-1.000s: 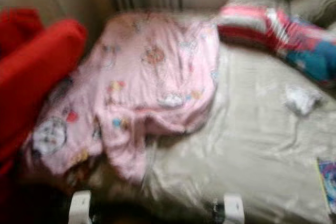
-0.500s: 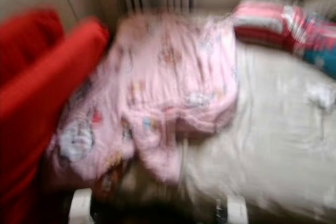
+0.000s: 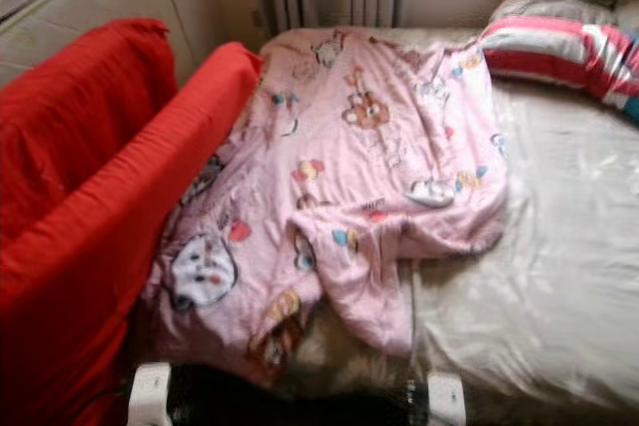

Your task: Clean up the room

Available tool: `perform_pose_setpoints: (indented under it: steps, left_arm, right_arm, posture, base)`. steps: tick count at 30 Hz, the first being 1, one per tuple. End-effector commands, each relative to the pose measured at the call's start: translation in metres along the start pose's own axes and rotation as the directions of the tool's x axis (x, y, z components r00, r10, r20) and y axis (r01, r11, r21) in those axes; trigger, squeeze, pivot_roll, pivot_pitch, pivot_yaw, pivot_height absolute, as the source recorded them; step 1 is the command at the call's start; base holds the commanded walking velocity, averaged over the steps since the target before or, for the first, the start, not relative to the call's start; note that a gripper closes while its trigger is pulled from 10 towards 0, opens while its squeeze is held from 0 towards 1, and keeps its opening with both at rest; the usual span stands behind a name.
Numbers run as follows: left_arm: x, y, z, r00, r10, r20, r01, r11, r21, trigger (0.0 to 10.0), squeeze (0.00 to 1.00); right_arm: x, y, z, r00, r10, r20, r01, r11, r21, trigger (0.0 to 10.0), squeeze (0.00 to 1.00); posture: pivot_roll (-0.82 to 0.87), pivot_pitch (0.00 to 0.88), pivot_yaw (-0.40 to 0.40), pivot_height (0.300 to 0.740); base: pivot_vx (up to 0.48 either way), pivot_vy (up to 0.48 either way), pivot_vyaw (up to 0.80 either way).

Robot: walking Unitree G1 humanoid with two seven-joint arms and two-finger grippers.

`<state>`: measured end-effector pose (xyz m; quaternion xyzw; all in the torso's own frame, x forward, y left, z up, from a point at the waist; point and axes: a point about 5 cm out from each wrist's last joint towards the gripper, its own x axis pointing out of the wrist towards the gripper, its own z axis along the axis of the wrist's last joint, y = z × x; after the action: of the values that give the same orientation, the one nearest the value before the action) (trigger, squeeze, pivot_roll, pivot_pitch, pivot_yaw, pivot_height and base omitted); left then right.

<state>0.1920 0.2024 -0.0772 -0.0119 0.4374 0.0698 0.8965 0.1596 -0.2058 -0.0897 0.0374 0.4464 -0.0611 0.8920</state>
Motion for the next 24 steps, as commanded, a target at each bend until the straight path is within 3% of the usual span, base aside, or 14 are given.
perform_pose_setpoints:
  steps: [1,10,24]
  left_arm:
    - [-0.0014,0.0019,-0.0072,1.0,0.0,-0.021,0.0,1.0,-0.005,10.0,0.0]
    - [-0.0009,0.0009,-0.0053,1.0,-0.007,-0.017,0.007,1.0,0.003,10.0,0.0]
    - [-0.001,-0.0001,-0.0051,1.0,-0.027,-0.013,0.028,1.0,0.013,10.0,0.0]
  right_arm:
    - [-0.0008,0.0017,-0.0045,1.0,0.005,-0.014,-0.005,1.0,-0.001,10.0,0.0]
    - [-0.0019,0.0029,-0.0083,1.0,0.009,-0.016,-0.009,1.0,-0.001,10.0,0.0]
    - [-0.0021,0.003,-0.009,1.0,0.002,-0.013,-0.001,1.0,0.018,10.0,0.0]
  posture:
    - [-0.07,0.104,0.043,0.74]
    - [-0.06,0.123,0.044,0.74]
    - [-0.06,0.137,0.044,0.74]
  base:
    - [0.0,0.0,0.0]
    - [0.0,0.0,0.67]
    - [0.0,0.0,0.0]
